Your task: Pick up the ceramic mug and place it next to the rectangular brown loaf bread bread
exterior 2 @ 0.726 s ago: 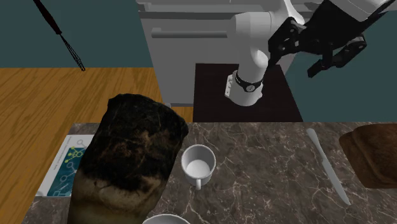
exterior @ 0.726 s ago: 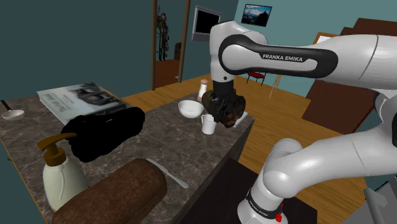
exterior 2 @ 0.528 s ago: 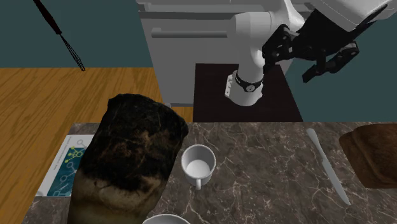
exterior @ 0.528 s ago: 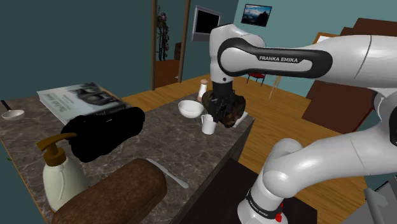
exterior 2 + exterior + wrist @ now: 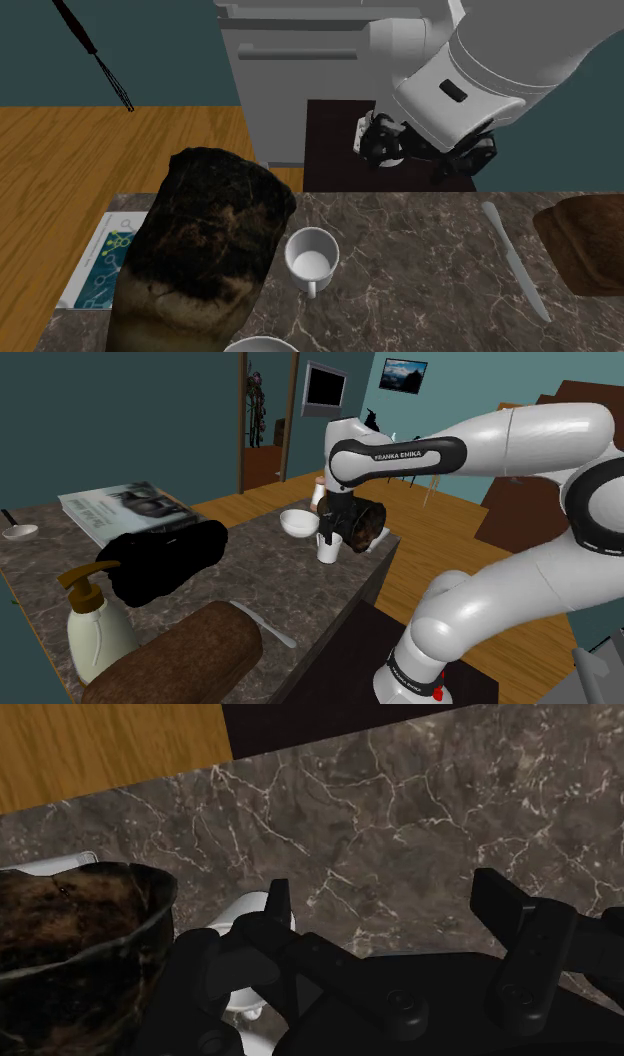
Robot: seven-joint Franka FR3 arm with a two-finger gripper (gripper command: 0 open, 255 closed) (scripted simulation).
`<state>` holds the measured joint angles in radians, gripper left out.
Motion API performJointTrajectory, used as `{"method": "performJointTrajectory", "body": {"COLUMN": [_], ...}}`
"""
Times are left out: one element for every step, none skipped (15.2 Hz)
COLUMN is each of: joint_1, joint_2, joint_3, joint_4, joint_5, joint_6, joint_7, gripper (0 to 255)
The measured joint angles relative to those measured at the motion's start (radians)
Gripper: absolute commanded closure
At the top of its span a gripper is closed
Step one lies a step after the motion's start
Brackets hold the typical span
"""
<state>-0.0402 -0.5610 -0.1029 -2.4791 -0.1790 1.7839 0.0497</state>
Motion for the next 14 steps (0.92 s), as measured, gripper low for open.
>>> {"method": "performJointTrajectory", "body": {"joint_1": [-0.006, -0.011, -0.017, -0.019, -0.02, -0.026, -0.026, -0.031, -0.032, -0.036, -0.039, -0.039, -0.04, -0.041], "joint_2": [0.031, 0.056, 0.085, 0.122, 0.16, 0.184, 0.219, 0.258, 0.29, 0.326, 0.361, 0.38, 0.394, 0.409], "joint_3": [-0.017, -0.032, -0.05, -0.064, -0.076, -0.092, -0.102, -0.119, -0.131, -0.146, -0.159, -0.163, -0.167, -0.17], "joint_4": [0.006, 0.012, 0.02, 0.027, 0.042, 0.044, 0.051, 0.063, 0.077, 0.096, 0.109, 0.109, 0.106, 0.105], "joint_5": [-0.005, -0.008, -0.011, -0.01, -0.007, -0.007, -0.002, 0.003, 0.011, 0.02, 0.03, 0.036, 0.039, 0.042], "joint_6": [0.033, 0.061, 0.09, 0.126, 0.157, 0.188, 0.221, 0.256, 0.282, 0.305, 0.333, 0.355, 0.373, 0.39], "joint_7": [-0.015, -0.029, -0.045, -0.056, -0.067, -0.084, -0.094, -0.113, -0.127, -0.148, -0.169, -0.173, -0.18, -0.184], "gripper": [0, 0, 0, 0, 0, 0, 0, 0, 0, 0, 0, 0, 0, 0]}}
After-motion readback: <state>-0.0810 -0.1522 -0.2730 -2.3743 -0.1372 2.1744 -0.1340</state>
